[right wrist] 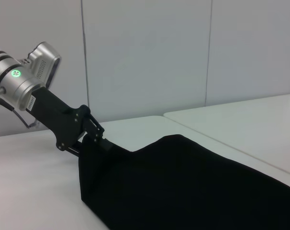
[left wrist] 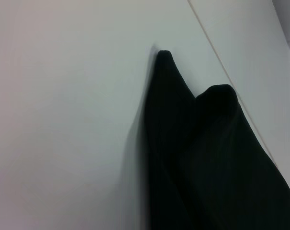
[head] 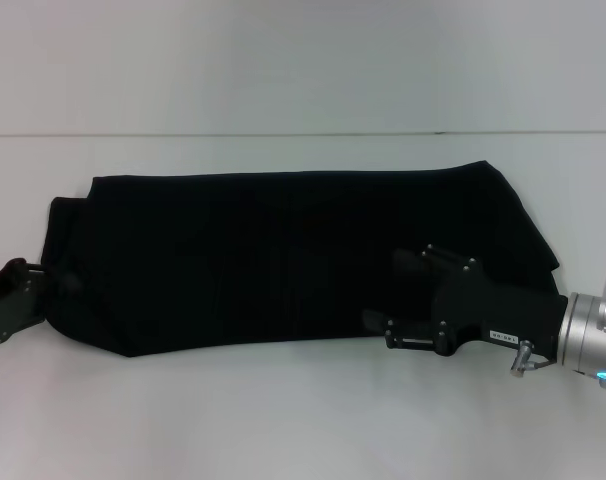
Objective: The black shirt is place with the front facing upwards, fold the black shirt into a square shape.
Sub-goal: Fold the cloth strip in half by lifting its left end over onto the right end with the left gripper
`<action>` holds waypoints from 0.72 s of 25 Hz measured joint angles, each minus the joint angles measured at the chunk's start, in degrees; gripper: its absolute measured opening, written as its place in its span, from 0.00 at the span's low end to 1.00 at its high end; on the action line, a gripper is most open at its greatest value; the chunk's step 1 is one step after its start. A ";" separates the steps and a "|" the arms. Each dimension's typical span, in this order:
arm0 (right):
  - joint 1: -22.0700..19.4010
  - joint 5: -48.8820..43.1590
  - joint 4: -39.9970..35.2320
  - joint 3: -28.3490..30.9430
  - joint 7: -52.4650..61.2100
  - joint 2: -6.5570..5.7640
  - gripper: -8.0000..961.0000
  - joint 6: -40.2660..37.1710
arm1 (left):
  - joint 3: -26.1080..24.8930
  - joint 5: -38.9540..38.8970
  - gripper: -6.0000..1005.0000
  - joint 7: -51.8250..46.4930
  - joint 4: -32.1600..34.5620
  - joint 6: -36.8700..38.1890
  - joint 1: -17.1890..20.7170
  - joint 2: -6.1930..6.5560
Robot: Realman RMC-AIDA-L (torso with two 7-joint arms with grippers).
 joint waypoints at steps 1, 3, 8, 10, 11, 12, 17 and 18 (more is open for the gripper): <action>0.00 0.00 0.02 0.00 0.00 0.00 0.98 -0.03 | 0.00 -0.05 0.50 0.09 0.01 -0.02 0.05 -0.02; 0.00 -0.02 0.06 0.00 0.00 0.00 0.98 -0.15 | 0.01 -0.06 0.42 0.18 0.04 -0.02 0.13 -0.03; 0.00 -0.03 0.07 0.00 0.00 0.00 0.98 -0.26 | -0.61 -0.38 0.19 0.40 0.13 -0.11 0.46 -0.01; 0.00 -0.01 0.08 0.00 0.00 0.01 0.98 -0.26 | -1.05 -0.50 0.12 0.43 0.18 -0.20 0.66 0.07; 0.00 0.06 0.07 0.01 0.00 0.02 0.98 -0.19 | -1.25 -0.51 0.10 0.53 0.26 -0.23 0.77 0.15; 0.00 0.13 0.08 0.06 0.00 0.04 0.98 -0.03 | -1.59 -0.52 0.08 0.79 0.41 -0.26 0.92 0.26; -0.01 0.78 0.08 0.51 0.00 0.09 0.98 0.33 | -4.01 -0.54 0.04 2.19 0.99 -0.24 1.40 0.71; -0.03 0.95 0.07 0.52 0.00 0.10 0.98 0.33 | -4.04 -0.54 0.04 2.30 1.13 -0.24 1.55 0.87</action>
